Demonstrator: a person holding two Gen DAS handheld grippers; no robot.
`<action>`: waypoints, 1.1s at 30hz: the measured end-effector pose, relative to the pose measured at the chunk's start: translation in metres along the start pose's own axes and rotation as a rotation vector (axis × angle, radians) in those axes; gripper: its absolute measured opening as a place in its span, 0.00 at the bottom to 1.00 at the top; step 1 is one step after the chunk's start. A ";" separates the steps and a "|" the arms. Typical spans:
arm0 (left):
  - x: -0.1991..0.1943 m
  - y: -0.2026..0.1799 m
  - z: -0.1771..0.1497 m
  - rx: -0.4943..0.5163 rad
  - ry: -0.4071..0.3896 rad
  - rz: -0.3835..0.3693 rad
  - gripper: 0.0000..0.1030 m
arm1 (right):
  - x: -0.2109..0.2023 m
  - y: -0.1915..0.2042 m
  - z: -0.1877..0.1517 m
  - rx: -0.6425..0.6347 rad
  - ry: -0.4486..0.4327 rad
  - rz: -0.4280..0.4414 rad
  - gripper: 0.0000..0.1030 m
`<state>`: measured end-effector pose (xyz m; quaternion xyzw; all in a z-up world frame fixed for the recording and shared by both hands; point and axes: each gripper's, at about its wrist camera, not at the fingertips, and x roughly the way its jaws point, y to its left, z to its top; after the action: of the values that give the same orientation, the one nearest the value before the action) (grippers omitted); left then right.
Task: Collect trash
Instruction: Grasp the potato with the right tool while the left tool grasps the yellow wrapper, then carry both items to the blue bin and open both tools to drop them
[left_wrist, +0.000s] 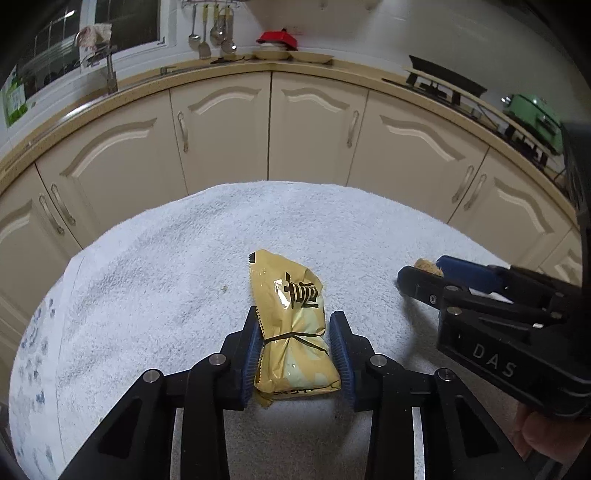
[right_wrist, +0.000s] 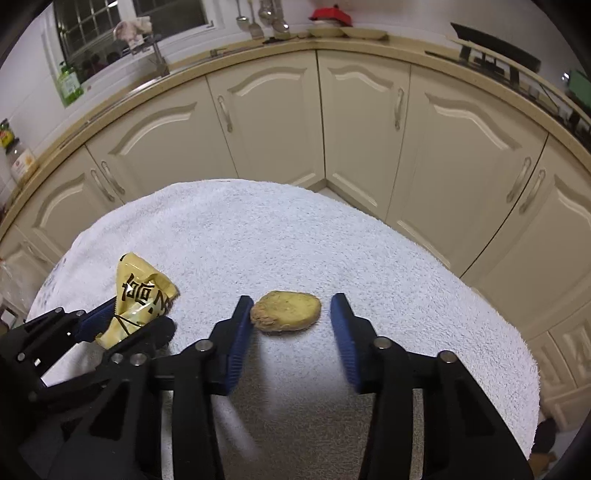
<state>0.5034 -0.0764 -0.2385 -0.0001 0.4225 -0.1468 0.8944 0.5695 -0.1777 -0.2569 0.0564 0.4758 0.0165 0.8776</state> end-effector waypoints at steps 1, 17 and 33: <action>0.002 0.001 0.003 -0.014 0.003 -0.006 0.31 | 0.000 0.001 -0.001 -0.008 -0.003 0.000 0.37; -0.079 0.034 -0.020 -0.070 -0.071 -0.065 0.31 | -0.072 0.004 -0.035 -0.003 -0.055 0.092 0.35; -0.195 -0.049 -0.064 0.026 -0.268 -0.177 0.32 | -0.250 -0.042 -0.103 0.085 -0.306 0.042 0.35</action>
<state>0.3247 -0.0639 -0.1262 -0.0452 0.2957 -0.2294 0.9262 0.3456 -0.2313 -0.1092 0.1050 0.3358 0.0058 0.9361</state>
